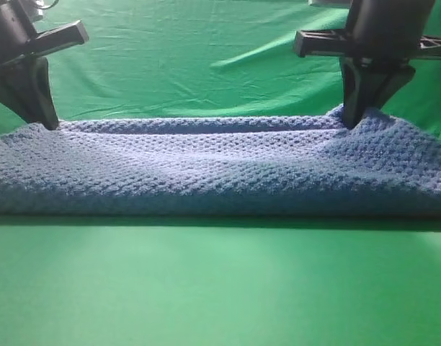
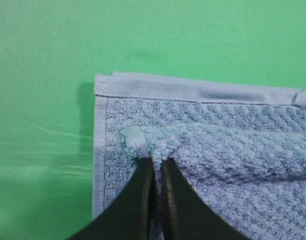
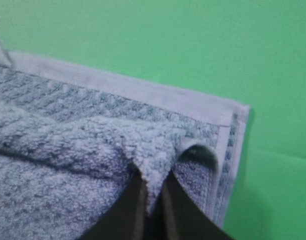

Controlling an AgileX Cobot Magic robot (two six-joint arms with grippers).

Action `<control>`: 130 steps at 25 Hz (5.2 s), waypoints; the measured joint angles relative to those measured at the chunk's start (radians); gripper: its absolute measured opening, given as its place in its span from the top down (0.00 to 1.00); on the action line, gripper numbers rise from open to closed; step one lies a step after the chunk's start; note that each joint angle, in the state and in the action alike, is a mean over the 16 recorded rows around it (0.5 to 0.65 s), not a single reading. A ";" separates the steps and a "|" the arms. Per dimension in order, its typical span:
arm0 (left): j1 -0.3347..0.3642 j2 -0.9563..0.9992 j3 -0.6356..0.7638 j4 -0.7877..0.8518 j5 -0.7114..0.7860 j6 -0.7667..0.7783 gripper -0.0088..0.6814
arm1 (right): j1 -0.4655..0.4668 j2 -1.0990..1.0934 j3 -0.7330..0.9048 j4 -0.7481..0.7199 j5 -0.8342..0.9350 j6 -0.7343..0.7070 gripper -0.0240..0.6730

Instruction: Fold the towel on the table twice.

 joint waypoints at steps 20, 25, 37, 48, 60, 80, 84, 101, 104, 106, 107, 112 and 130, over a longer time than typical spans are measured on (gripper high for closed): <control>0.002 -0.073 -0.132 0.027 0.159 0.024 0.34 | -0.045 -0.002 -0.245 -0.018 0.270 -0.019 0.31; 0.002 -0.187 -0.193 0.030 0.256 0.026 0.56 | -0.045 -0.126 -0.298 -0.018 0.367 -0.032 0.53; 0.002 -0.589 -0.193 0.032 0.381 0.060 0.89 | -0.045 -0.515 -0.279 0.046 0.503 -0.093 0.96; 0.002 -1.078 0.086 0.029 0.353 0.144 0.89 | -0.045 -0.988 0.016 0.177 0.413 -0.237 0.97; 0.002 -1.563 0.415 0.011 0.308 0.155 0.89 | -0.045 -1.481 0.412 0.229 0.268 -0.313 0.97; 0.002 -1.757 0.717 0.061 0.090 0.067 0.89 | -0.047 -1.774 0.719 0.257 0.109 -0.331 0.86; 0.002 -1.757 0.812 0.089 -0.041 0.066 0.89 | -0.048 -1.774 0.814 0.250 -0.040 -0.333 0.84; 0.002 -1.757 1.040 0.080 -0.323 0.065 0.89 | -0.048 -1.774 1.099 0.237 -0.397 -0.333 0.82; 0.002 -1.757 1.040 0.077 -0.302 0.064 0.89 | -0.048 -1.774 1.104 0.237 -0.374 -0.333 0.82; 0.002 -1.757 1.040 0.079 -0.272 0.064 0.89 | -0.048 -1.774 1.105 0.236 -0.355 -0.333 0.82; 0.002 -1.757 1.040 0.083 -0.256 0.064 0.89 | -0.048 -1.774 1.107 0.236 -0.346 -0.333 0.82; 0.002 -1.757 1.054 0.125 -0.180 0.065 0.89 | -0.048 -1.774 1.126 0.234 -0.323 -0.333 0.82; 0.002 -1.757 1.116 0.244 -0.148 0.072 0.89 | -0.048 -1.774 1.171 0.145 -0.250 -0.333 0.82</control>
